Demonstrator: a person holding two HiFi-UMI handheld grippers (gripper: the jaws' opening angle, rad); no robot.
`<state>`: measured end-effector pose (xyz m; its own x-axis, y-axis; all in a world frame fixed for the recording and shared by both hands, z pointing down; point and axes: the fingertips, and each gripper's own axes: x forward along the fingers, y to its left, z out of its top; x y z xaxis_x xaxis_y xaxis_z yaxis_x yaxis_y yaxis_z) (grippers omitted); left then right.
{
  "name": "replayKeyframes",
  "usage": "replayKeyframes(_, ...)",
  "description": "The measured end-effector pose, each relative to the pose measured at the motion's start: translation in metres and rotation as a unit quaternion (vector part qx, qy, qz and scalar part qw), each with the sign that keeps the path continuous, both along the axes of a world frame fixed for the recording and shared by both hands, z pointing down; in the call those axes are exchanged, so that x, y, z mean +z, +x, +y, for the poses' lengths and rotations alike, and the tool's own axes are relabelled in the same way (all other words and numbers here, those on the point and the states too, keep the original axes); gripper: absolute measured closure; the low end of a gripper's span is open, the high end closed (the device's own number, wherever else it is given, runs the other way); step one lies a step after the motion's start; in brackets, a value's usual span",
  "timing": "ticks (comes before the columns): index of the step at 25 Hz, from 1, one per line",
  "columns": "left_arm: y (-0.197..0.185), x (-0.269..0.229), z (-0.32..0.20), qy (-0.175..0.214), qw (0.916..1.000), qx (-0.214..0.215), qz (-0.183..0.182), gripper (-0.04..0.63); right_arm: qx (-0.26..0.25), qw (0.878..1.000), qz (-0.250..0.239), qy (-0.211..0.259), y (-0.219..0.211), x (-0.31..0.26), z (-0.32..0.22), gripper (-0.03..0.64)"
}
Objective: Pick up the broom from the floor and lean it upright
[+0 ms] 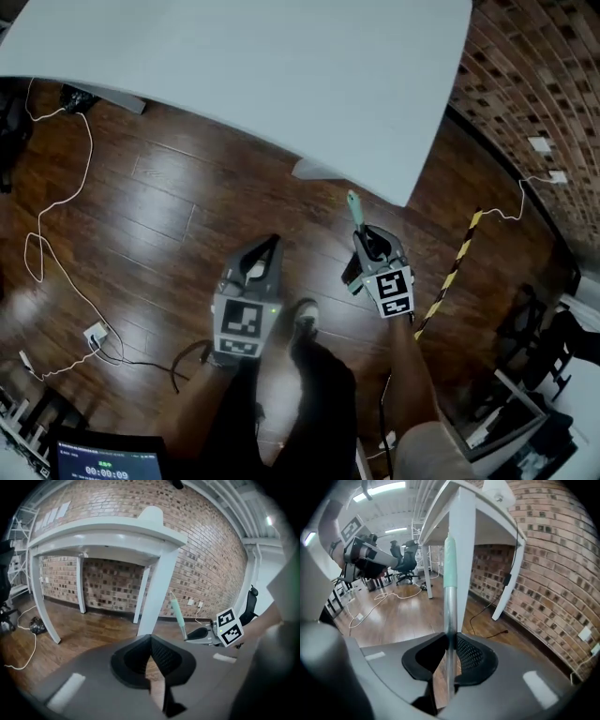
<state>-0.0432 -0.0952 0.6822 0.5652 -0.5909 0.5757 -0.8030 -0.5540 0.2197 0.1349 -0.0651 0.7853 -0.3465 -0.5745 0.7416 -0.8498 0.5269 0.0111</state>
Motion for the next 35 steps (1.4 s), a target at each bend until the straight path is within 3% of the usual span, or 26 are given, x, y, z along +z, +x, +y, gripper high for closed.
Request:
replayKeyframes(6, 0.048, -0.035, -0.015, 0.03, 0.9983, 0.05, -0.001, 0.595, 0.081, 0.995, -0.02, 0.056, 0.062, -0.051, -0.015, 0.531)
replayKeyframes(12, 0.093, -0.046, -0.014, 0.025, 0.9986, 0.045, -0.01, 0.595, 0.092, 0.987, -0.053, 0.122, 0.1, -0.105, -0.044, 0.529)
replayKeyframes(19, 0.115, -0.045, -0.022, 0.013, 0.9995, 0.005, -0.029, 0.595, 0.018, 0.985, -0.062, 0.162, 0.108, -0.126, -0.109, 0.529)
replayKeyframes(27, 0.124, -0.04, -0.054, 0.024, 0.9983, -0.039, -0.037, 0.595, -0.076, 0.98, -0.067, 0.174, 0.065, -0.116, -0.162, 0.528)
replayKeyframes(35, 0.116, -0.036, -0.056, 0.019, 0.9982, -0.041, -0.039, 0.595, -0.07, 0.98, -0.074, 0.173, 0.046, -0.103, -0.183, 0.525)
